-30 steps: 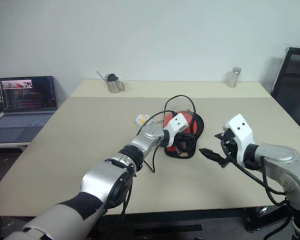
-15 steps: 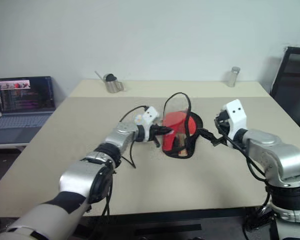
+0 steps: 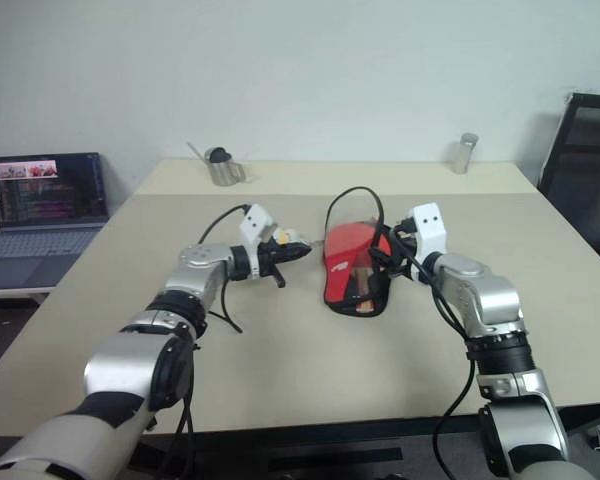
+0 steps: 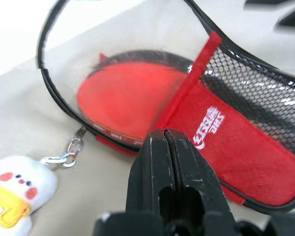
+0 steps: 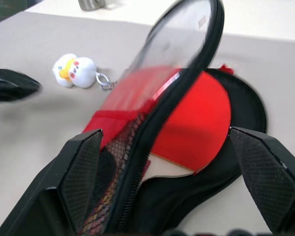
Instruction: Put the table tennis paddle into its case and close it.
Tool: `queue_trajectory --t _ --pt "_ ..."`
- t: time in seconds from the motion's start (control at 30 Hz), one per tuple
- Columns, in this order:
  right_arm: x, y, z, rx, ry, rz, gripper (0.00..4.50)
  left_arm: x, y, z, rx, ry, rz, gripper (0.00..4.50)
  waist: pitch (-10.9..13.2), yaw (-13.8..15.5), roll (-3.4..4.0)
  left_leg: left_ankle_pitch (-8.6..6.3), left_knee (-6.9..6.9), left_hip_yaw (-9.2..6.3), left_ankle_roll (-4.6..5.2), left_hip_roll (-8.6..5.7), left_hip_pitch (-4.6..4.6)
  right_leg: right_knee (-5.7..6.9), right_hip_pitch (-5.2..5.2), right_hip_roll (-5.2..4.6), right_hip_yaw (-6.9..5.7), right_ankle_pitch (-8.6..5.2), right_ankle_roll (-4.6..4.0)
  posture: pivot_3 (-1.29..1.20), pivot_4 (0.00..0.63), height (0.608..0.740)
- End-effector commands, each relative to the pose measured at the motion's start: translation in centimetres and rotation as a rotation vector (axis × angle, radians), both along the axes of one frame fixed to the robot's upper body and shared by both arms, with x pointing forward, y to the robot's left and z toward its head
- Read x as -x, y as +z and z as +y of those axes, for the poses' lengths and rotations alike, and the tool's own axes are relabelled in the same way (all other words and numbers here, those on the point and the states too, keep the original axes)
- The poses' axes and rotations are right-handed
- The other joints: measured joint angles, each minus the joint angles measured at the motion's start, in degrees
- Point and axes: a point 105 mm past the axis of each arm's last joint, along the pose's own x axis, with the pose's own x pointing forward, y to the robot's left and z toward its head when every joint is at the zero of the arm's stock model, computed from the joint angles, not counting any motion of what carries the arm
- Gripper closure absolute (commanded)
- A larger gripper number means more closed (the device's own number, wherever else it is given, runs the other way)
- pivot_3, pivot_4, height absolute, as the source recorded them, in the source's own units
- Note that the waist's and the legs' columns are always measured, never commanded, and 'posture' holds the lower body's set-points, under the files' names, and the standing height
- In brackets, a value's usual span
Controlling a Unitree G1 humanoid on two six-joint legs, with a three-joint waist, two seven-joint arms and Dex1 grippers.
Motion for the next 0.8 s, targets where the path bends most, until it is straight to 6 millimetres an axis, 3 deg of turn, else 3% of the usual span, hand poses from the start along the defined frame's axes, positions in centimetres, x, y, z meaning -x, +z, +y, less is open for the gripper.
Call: queue_trajectory --t 0.03,0.37,0.47,0.63,0.73,0.8 --pt "-1.0 1.9 0.9 -0.019 0.026 -0.064 0.0 0.7 2.6 0.6 0.063 -0.064 -0.07 4.44 0.0 -0.1 0.01 0.0 0.0 0.02 0.0 0.0 0.0 0.0 -0.01 0.0 0.02 0.0 0.0 0.0 0.15 0.74" --pt "-3.9 1.0 4.2 -0.14 0.027 0.018 0.0 4.4 6.0 2.7 0.188 -0.237 -0.045 4.44 0.0 -1.4 0.02 0.0 -0.03 0.03 -0.01 0.05 0.03 0.06 -0.01 0.06 0.09 0.01 -0.02 0.0 0.15 0.74" --pt "-4.3 0.7 4.7 -0.15 0.023 0.034 0.0 5.8 6.0 3.5 0.156 -0.279 -0.005 4.44 0.0 -1.5 0.04 0.0 -0.03 0.03 -0.01 0.05 0.03 0.06 -0.01 0.06 0.12 0.01 -0.03 0.0 0.15 0.74" --pt "-4.5 1.0 5.4 -0.157 0.03 0.028 0.0 7.1 4.6 6.0 -0.038 -0.265 0.051 4.44 0.0 -1.7 0.05 0.01 -0.06 0.03 -0.01 0.07 0.08 0.08 -0.02 0.07 0.14 0.01 -0.03 0.0 0.15 0.74" --pt "-4.7 1.0 5.3 -0.165 0.016 0.03 0.58 7.2 3.9 7.0 -0.136 -0.241 0.051 4.5 0.0 -1.6 0.06 0.01 -0.05 0.02 -0.01 0.07 0.08 0.08 -0.02 0.07 0.14 0.01 -0.03 0.0 0.15 0.74" --pt "-4.7 0.7 5.2 -0.174 -0.005 0.045 1.27 7.0 4.1 7.3 -0.131 -0.224 0.047 4.5 0.0 -1.5 0.06 0.0 -0.05 0.03 -0.01 0.06 0.08 0.08 -0.02 0.06 0.15 0.01 -0.04 0.0 0.15 0.74"
